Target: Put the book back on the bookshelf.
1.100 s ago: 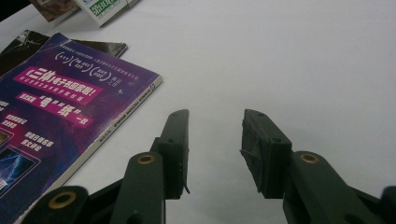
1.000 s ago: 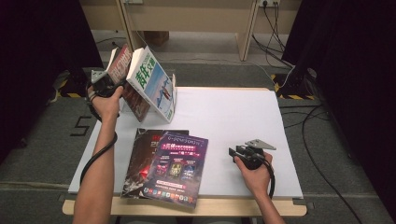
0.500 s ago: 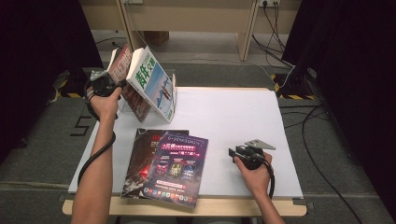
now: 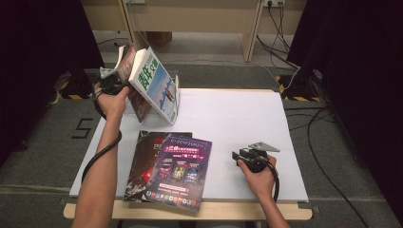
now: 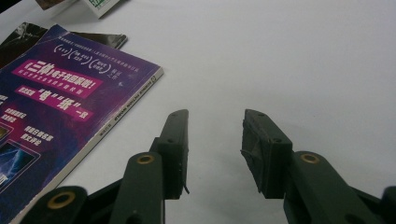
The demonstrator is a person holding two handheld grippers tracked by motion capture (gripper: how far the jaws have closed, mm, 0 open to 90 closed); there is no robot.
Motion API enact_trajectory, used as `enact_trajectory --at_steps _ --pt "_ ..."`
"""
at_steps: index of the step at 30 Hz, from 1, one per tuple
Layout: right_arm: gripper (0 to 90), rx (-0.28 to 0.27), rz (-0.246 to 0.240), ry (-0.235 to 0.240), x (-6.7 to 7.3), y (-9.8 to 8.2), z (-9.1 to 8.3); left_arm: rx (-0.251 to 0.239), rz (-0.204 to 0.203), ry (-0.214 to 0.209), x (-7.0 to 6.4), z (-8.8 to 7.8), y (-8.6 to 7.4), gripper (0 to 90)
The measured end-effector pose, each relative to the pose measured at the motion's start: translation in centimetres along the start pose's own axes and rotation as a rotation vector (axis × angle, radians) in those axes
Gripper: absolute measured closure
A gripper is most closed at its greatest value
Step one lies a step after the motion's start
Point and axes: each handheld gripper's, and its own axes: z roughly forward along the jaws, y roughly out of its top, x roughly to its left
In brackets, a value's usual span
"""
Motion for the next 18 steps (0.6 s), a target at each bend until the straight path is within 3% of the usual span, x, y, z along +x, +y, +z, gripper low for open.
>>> enact_trajectory --at_steps 3,5,9,18 --pt "61.5 -0.002 0.002 0.001 -0.1 0.0 0.0 -0.071 0.013 0.037 -0.4 0.0 -0.3 83.9" --pt "61.5 -0.001 0.006 0.000 -0.2 0.0 -0.1 -0.091 0.031 0.042 -0.4 0.1 -0.6 83.9" --pt "61.5 0.000 0.001 0.002 -0.2 0.0 0.0 -0.109 0.030 0.057 -0.5 0.4 -1.7 83.8" --pt "61.5 -0.004 0.000 0.000 -0.1 0.0 -0.1 -0.104 0.050 0.070 -0.4 0.3 -1.8 82.6"
